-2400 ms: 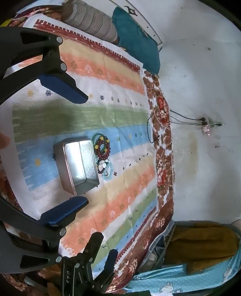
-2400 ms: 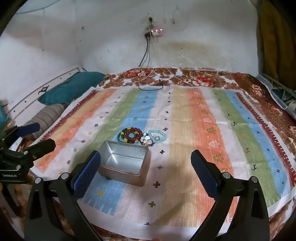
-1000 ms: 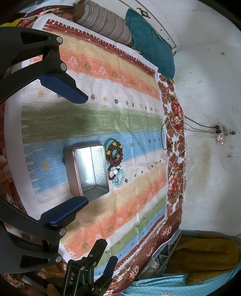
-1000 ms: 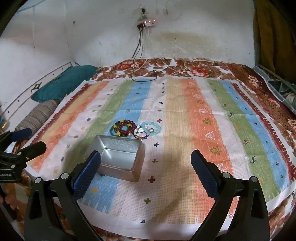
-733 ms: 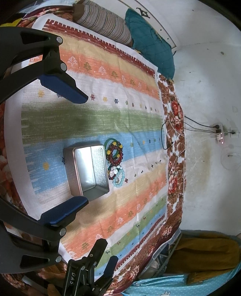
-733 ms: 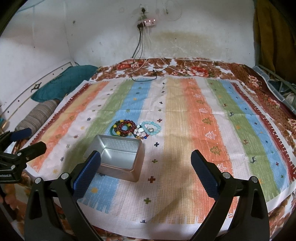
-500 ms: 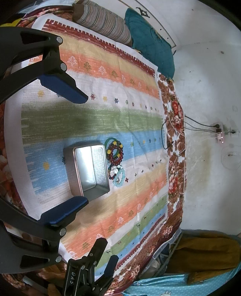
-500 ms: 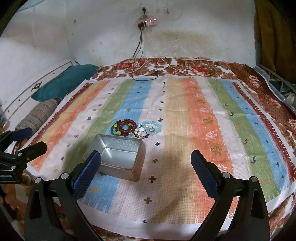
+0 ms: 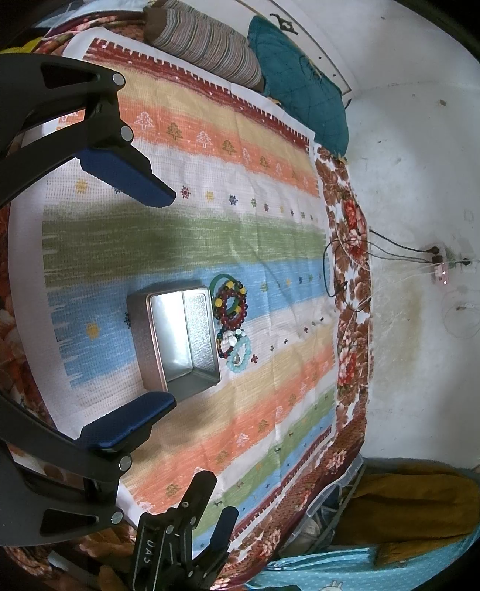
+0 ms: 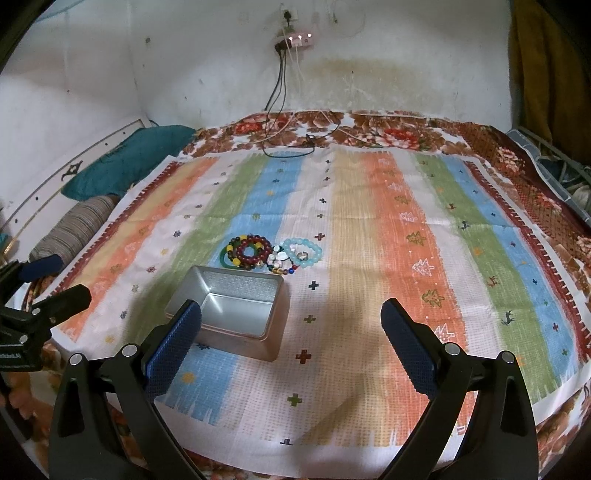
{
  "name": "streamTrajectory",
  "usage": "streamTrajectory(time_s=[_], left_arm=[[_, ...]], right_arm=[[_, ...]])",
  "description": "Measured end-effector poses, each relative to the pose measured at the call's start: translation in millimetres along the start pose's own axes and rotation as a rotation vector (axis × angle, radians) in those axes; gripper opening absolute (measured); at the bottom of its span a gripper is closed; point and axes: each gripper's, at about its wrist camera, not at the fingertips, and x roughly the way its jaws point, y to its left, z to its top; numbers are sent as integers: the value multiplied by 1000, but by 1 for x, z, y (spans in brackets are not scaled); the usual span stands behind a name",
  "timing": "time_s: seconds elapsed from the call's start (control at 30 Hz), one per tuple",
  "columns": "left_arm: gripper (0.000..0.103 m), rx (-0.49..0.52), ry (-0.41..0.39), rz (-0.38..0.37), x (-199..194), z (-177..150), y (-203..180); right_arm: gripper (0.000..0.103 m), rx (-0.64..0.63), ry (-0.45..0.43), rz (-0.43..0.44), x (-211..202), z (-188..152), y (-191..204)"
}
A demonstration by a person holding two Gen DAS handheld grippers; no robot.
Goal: Organize jewelry
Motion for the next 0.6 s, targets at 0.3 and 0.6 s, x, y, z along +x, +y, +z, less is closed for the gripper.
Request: streamTrajectory(time_s=[0.3, 0.6], left_arm=[[97, 22, 16, 6, 6, 2, -3], [97, 49, 33, 32, 20, 16, -4]], right_arm=[[99, 1, 19, 1, 6, -1, -2], [99, -4, 50, -15, 20, 19, -2]])
